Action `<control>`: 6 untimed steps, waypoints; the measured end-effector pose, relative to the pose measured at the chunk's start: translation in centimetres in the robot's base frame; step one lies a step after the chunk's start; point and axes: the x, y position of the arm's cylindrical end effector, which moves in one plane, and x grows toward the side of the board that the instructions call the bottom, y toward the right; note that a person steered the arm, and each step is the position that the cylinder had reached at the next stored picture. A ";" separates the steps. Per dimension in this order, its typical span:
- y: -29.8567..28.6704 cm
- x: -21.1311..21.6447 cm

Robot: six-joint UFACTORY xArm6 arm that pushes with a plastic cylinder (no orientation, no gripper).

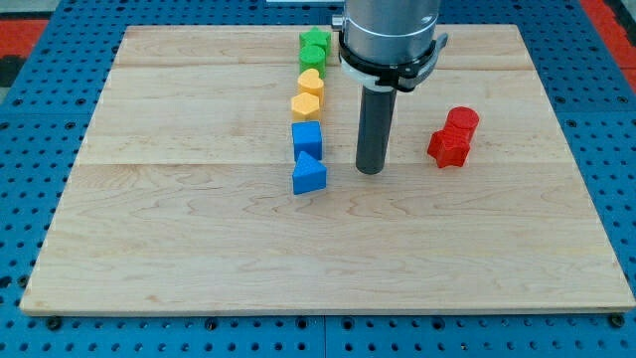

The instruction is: Move the blue cube towards the center left

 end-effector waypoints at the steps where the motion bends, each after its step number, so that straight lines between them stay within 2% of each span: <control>1: -0.7 -0.8; 2: -1.3 -1.1; 5: -16.6 -5.6; 6: -12.2 -8.5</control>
